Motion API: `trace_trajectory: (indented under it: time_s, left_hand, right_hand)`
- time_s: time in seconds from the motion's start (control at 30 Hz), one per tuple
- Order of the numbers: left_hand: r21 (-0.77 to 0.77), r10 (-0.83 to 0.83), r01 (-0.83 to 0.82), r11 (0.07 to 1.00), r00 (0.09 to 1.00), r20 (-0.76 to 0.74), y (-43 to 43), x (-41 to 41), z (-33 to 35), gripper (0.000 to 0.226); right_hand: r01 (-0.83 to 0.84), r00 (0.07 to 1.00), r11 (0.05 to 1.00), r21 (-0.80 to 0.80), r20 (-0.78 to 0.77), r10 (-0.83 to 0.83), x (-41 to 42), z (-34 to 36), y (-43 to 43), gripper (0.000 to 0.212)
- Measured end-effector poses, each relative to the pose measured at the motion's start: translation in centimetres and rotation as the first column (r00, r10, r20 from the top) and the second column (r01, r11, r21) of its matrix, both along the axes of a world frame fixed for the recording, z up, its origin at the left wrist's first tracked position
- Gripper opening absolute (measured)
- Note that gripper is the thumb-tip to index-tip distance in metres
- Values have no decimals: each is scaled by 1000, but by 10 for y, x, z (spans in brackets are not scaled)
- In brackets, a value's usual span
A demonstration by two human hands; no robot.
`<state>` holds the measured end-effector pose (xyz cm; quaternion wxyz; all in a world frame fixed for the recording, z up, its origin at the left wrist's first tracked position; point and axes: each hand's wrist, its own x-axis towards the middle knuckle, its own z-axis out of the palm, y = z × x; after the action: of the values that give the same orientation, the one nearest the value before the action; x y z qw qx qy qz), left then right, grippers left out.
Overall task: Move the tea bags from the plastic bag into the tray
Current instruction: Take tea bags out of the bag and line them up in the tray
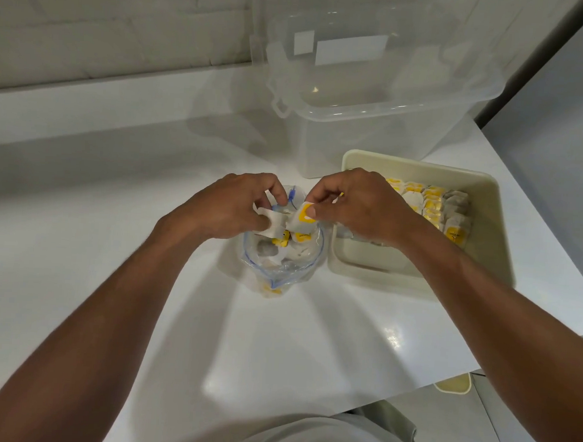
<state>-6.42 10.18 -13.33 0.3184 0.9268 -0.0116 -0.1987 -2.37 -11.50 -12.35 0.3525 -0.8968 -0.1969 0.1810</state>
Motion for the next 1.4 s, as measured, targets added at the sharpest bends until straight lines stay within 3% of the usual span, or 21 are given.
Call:
trace_trajectory:
  time_s: [0.23, 0.37, 0.4, 0.5, 0.53, 0.63, 0.67, 0.7, 0.77, 0.8, 0.83, 1.0, 1.4]
  left_hand:
    - [-59, 63, -63, 996, 998, -4, 6, 5, 0, 32]
    - [-80, 54, -49, 996, 997, 56, 5, 6, 1, 21]
    - [-78, 45, -39, 996, 997, 67, 4, 6, 2, 22]
    - [-18, 9, -7, 1000, 995, 101, 2, 5, 3, 28]
    - [11, 2, -3, 1000, 993, 119, 1, 6, 4, 27]
    - [92, 22, -37, 995, 988, 154, -1, 8, 5, 26]
    - [83, 26, -38, 996, 990, 141, -1, 8, 6, 27]
    - [4, 26, -26, 1000, 995, 94, -1, 8, 9, 29]
    - [-273, -14, -1, 962, 998, -54, -4, 5, 19, 32]
    - [-352, -35, 0, 936, 995, -94, -5, 4, 23, 33]
    - [-367, -37, 0, 930, 995, -95, -4, 4, 25, 34]
    - [-289, 56, -62, 955, 998, -29, 1, 10, 27, 31]
    - [-341, -45, 79, 937, 993, 105, -32, 19, 65, 26]
  right_hand:
    - [-11, 1000, 999, -48, 8, 11, -2, 1, 2, 19]
    - [-138, 929, 973, 184, -317, 192, -9, 13, 2, 12]
    - [-158, 927, 974, 163, -316, 203, -9, 13, 3, 10]
    - [-160, 987, 984, -81, -47, 156, -8, 9, 6, 4]
    - [-172, 983, 984, -55, -80, 167, -8, 10, 7, 4]
    - [-248, 863, 953, 176, -406, 300, -14, 19, 8, 8]
    - [-256, 845, 944, 208, -426, 323, -14, 20, 10, 9]
    - [-238, 867, 947, 217, -391, 308, -13, 18, 12, 8]
    - [-163, 976, 981, 105, -127, 176, -7, 10, 16, 6]
    - [-119, 993, 992, 34, 20, 119, -5, 8, 16, 7]
    - [-92, 993, 995, 22, 71, 91, -3, 7, 16, 7]
    - [-149, 988, 986, 71, -33, 151, -1, 17, 3, 7]
    - [0, 999, 996, 84, -49, 4, 8, 47, -53, 4]
